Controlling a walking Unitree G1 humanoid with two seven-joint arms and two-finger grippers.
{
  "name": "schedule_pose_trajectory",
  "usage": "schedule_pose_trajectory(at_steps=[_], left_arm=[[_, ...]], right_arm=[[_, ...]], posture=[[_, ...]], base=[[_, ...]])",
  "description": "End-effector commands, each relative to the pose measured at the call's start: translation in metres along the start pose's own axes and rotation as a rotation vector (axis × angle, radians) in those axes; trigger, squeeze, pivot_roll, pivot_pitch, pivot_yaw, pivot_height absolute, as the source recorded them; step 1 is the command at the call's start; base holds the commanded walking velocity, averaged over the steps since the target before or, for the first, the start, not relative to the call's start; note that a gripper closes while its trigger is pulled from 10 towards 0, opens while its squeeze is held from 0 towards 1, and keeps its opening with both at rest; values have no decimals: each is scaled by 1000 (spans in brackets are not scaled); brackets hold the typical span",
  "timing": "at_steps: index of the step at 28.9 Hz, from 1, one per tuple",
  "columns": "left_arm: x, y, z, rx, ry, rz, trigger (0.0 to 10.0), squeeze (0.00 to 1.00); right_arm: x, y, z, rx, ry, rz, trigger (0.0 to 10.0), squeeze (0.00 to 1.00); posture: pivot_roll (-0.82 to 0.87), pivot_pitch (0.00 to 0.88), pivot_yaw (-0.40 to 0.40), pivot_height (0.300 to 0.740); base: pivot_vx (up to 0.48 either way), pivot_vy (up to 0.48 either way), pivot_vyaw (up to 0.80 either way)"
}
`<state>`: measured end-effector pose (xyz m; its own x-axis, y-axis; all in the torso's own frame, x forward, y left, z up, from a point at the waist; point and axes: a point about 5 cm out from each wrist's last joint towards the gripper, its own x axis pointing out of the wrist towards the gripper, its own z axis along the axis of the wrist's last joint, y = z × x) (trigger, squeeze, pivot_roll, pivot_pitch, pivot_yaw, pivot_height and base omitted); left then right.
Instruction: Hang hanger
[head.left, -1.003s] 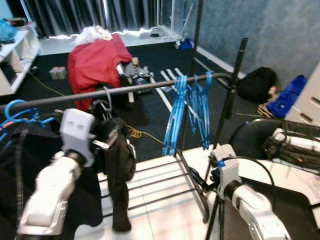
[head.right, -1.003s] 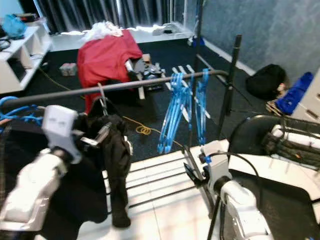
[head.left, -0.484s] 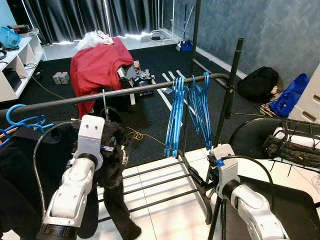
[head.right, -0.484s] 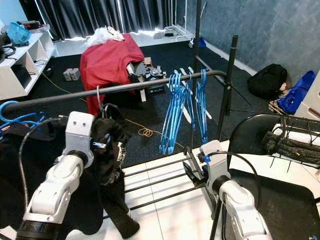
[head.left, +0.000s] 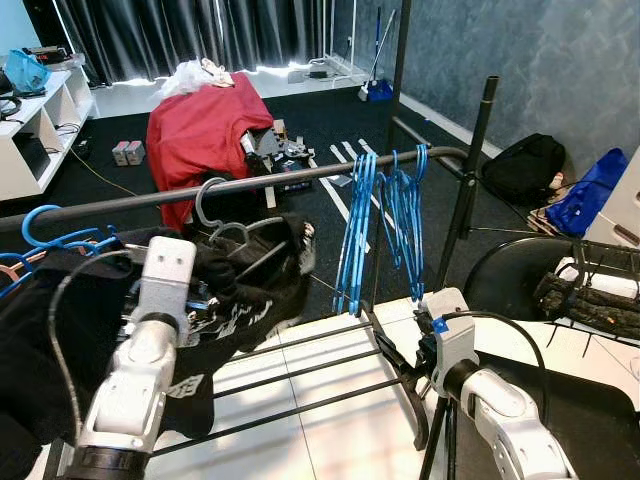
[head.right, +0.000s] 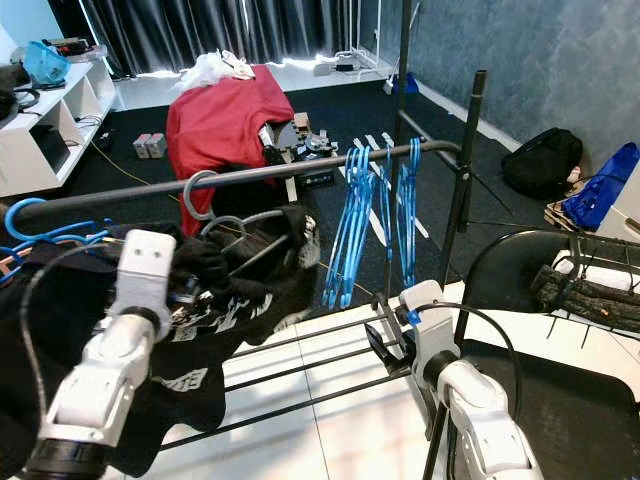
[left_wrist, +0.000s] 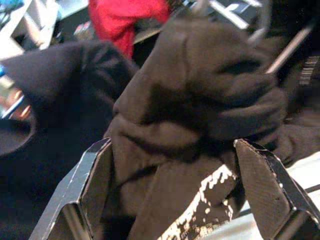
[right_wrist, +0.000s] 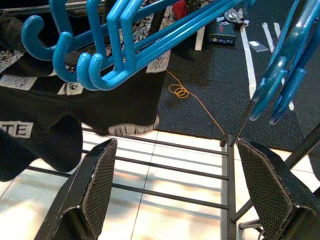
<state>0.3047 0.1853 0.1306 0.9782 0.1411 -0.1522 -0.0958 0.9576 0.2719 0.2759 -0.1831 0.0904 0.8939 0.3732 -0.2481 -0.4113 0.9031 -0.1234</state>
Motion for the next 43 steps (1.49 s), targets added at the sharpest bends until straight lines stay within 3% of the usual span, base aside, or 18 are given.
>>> schedule_pose_trajectory(at_steps=[1,4,6,11,12,13,14,16,19,21,23,27,28,36,37,43], left_arm=[[1,-6,0,8,-17,-32,10000,0],[2,-15,5,23,-74,-99,10000,0],[4,-22,15,72,-166,-198,10000,0],[6,-17,19,100,-193,-218,10000,0],[7,-15,20,108,-194,-219,3020,0],[7,-15,20,108,-194,-219,3020,0],[6,-15,18,123,-189,-234,0,0],[5,-15,16,133,-184,-246,0,0],[4,-20,-1,250,-101,-276,0,0],[4,-22,-8,279,-59,-282,0,0],[5,-25,-20,288,18,-294,0,0],[5,-29,-28,264,67,-306,157,0],[5,-30,-29,230,81,-303,10000,1000],[5,-31,-29,207,97,-283,10000,1000],[6,-32,-28,211,98,-279,10000,0],[7,-34,-28,218,105,-277,10000,0]], right_arm=[[0,3,-3,14,12,6,10000,0],[0,3,-3,15,13,6,10000,0],[0,4,-4,15,14,5,10000,0],[0,4,-4,15,15,4,10000,0],[0,4,-5,14,16,4,10000,0],[0,4,-5,14,16,4,10000,0],[0,4,-5,11,18,5,10000,0],[0,4,-5,9,19,5,10000,0],[1,4,-5,2,21,7,10000,0],[1,4,-5,0,22,8,10000,0],[2,4,-5,-2,22,8,10000,0],[3,4,-5,-4,21,9,10000,0],[3,4,-4,-4,20,7,10000,0],[3,4,-4,-4,18,5,10000,0],[3,4,-4,-3,16,4,10000,0],[3,4,-3,-1,13,2,10000,0]], posture=[[-121,0,43,740],[-122,0,46,740],[-127,0,49,740],[-127,0,49,740],[-125,0,50,740],[-125,0,50,740],[-125,0,49,740],[-126,0,49,740],[-124,0,46,740],[-122,0,45,740],[-124,0,45,740],[-124,0,46,740],[-126,0,48,740],[-126,0,48,740],[-124,0,48,740],[-125,0,49,740]], base=[[0,0,0],[0,0,0],[0,0,0],[0,0,0],[0,0,0],[0,0,0],[0,0,0],[0,0,0],[0,0,0],[0,0,0],[0,0,0],[0,0,0],[0,0,0],[0,0,0],[0,0,0],[0,0,0]])
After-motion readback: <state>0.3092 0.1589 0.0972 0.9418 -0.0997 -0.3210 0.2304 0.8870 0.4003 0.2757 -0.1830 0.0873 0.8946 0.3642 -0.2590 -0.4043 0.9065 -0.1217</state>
